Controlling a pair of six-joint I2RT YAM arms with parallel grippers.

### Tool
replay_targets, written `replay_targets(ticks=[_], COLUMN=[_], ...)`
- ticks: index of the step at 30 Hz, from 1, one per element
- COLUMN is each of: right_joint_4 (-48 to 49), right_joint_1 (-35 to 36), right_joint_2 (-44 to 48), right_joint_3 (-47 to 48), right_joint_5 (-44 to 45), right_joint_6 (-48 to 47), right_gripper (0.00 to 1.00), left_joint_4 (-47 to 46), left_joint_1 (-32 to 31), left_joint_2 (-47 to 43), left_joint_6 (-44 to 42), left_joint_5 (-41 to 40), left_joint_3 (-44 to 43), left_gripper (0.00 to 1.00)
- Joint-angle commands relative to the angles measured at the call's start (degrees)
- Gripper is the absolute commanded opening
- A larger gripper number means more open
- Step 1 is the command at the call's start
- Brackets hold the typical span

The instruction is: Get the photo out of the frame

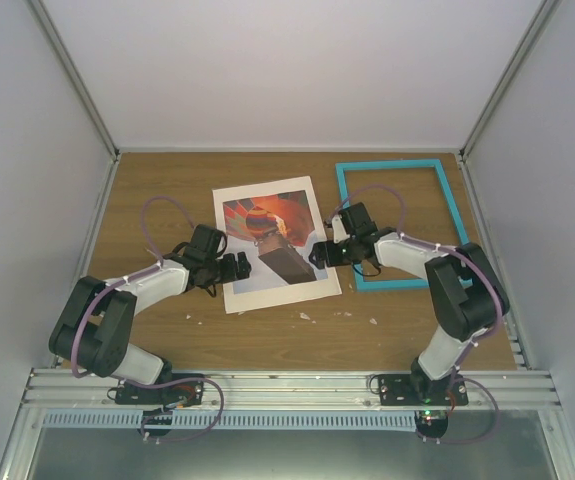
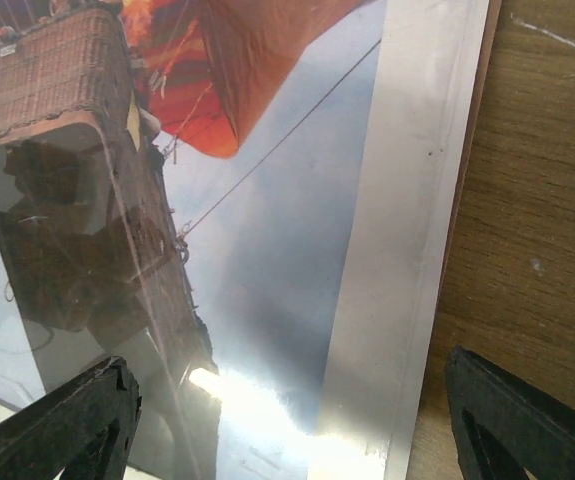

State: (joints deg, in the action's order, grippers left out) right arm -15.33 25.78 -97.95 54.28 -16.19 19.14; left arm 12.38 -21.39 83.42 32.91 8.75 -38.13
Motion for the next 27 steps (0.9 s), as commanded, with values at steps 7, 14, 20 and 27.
replay_targets(ticks=[7, 14, 20, 27], right_joint_4=[2.4, 1.2, 0.7, 1.4], right_joint_1=[0.6, 0.6, 0.7, 0.7], right_joint_2=[-1.9, 0.3, 1.4, 1.6], right_joint_3=[1.4, 1.8, 2.0, 1.9], right_joint_5=[-2.9, -3.3, -3.7, -5.6], right_joint_6=[0.2, 0.0, 0.1, 0.3], right_gripper=[0.84, 0.84, 0.84, 0.84], left_joint_4=[-2.4, -2.5, -2.5, -2.6], left_joint_1=[-0.6, -0.7, -0.8, -0.9], left_joint_2=[0.9, 1.1, 1.0, 1.0], left_joint_6=[0.3, 0.4, 0.3, 0.6], left_joint_5=[0.5, 0.6, 0.5, 0.6], left_joint_3=[-0.2, -0.3, -0.3, -0.4], left_gripper=[0.99, 0.99, 0.99, 0.99])
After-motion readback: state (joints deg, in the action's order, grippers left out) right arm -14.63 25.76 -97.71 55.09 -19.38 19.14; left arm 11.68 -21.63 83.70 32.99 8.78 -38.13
